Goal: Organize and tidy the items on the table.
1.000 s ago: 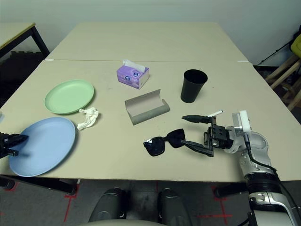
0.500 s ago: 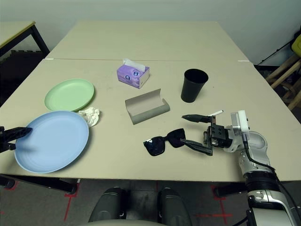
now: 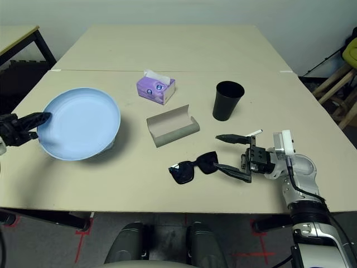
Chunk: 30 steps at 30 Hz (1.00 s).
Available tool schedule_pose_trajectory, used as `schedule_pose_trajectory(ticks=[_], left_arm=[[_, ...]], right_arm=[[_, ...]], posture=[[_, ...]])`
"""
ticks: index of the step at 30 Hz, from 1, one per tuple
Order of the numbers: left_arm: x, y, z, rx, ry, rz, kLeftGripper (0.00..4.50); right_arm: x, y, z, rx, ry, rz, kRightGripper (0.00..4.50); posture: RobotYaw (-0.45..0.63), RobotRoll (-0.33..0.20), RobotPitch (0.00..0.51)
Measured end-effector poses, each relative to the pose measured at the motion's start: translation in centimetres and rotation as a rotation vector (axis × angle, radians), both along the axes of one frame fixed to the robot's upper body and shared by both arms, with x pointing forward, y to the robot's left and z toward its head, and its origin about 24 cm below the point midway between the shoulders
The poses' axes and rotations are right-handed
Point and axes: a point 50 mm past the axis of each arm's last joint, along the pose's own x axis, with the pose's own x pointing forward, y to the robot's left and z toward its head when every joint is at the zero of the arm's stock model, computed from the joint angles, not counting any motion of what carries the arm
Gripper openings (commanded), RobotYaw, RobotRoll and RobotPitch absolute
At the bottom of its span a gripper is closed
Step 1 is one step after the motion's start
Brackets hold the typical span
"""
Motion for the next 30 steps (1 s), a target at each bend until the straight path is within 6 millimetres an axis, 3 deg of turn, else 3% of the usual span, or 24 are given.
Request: schedule_pose_trajectory(ticks=[5, 14, 30], left_arm=[[1.3, 0.0, -0.5, 0.038, -0.061, 0.166, 0.02], [2.3, -0.2, 0.9, 0.094, -0.212, 0.339, 0.02], [3.3, -0.3, -1.3, 0.237, -0.177, 0.420, 0.02]], right_arm=[[0.0, 0.0, 0.0, -0.009, -0.005, 0.000, 4.50], [0.0, 0.0, -0.1, -0.013, -0.005, 0.000, 4.50], [-0.1, 0.1, -0.3, -0.014, -0.012, -0.006, 4.50]], posture=[[0.13, 0.000, 0.060], [0.13, 0.000, 0.054], [0.10, 0.000, 0.050]])
